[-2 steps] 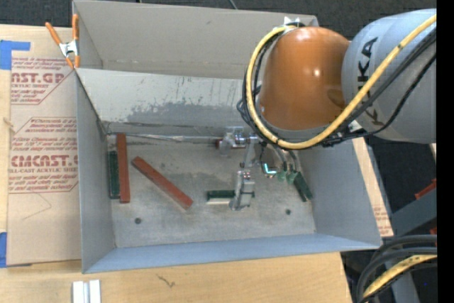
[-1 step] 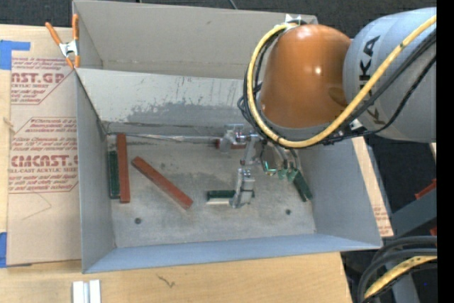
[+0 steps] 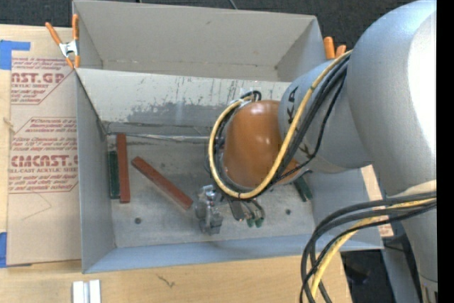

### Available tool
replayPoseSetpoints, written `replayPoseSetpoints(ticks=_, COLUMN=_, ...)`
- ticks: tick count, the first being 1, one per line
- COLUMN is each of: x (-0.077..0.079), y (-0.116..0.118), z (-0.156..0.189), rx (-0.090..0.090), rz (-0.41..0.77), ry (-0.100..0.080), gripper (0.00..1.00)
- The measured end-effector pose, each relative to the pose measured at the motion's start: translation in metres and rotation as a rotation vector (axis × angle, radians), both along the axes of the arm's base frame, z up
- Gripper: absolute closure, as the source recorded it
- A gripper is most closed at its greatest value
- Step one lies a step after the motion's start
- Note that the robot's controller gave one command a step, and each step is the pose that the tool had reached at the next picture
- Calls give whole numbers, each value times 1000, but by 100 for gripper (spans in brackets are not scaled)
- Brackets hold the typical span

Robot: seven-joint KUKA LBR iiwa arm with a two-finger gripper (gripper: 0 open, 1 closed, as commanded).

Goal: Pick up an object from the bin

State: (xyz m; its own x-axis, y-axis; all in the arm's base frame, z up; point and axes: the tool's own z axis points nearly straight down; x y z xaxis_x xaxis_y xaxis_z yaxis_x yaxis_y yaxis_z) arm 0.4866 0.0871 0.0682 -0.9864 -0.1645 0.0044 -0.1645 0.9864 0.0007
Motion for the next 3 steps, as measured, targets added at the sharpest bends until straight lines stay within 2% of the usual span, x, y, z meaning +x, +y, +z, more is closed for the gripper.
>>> replayPoseSetpoints(ticks=1, x=1, y=0, z=1, rx=1, rz=0, ry=-3, gripper=100)
replayPoseSetpoints(ticks=2, x=20, y=2, z=21, rx=1, rz=-2, ry=-5, gripper=0)
replayPoseSetpoints(ticks=3, x=20, y=2, z=21, rx=1, rz=-2, ry=-5, gripper=0)
